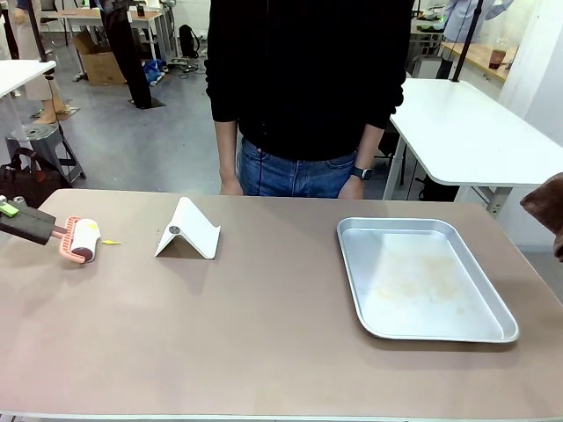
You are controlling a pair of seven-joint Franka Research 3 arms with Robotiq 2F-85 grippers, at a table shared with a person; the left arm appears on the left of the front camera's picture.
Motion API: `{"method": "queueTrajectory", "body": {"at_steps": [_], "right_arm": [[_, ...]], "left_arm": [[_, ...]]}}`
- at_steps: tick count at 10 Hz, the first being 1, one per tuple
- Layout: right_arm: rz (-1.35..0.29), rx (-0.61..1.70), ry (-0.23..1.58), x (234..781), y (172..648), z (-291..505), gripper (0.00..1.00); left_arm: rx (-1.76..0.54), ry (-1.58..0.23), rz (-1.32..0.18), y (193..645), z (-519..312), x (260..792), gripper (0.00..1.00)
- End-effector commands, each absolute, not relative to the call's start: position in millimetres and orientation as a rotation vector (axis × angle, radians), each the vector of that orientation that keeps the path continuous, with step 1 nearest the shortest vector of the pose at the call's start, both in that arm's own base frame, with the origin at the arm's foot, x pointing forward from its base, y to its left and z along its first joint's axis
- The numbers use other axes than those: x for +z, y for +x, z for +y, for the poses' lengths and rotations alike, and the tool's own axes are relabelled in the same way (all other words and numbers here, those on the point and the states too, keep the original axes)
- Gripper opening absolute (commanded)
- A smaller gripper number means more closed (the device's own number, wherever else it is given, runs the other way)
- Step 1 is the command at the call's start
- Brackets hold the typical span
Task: Clean the surface of the table.
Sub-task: Clean the area not pointed to by the person.
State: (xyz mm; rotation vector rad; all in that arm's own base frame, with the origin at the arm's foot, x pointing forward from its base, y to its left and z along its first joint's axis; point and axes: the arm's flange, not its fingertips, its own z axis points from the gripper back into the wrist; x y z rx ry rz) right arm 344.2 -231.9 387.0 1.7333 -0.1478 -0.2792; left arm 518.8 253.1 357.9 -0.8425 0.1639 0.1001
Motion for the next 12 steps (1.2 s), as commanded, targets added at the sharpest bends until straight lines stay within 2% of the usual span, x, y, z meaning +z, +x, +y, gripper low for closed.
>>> {"method": "queueTrajectory", "body": {"at_steps": [1, 5, 12], "right_arm": [[-0.148, -0.27, 1.747, 391, 343, -233, 0.0], [-0.148, -0.27, 1.747, 391, 343, -233, 0.0], [-0.148, -0.27, 1.747, 391, 343, -233, 0.0]], "left_arm": [[0.073, -0.806, 0.167, 509, 231, 353, 0.03], [0.043, -0.779, 0.221, 521, 195, 348, 0.03], [0.056, -0.868, 0.25, 552, 179, 364, 0.03]]}}
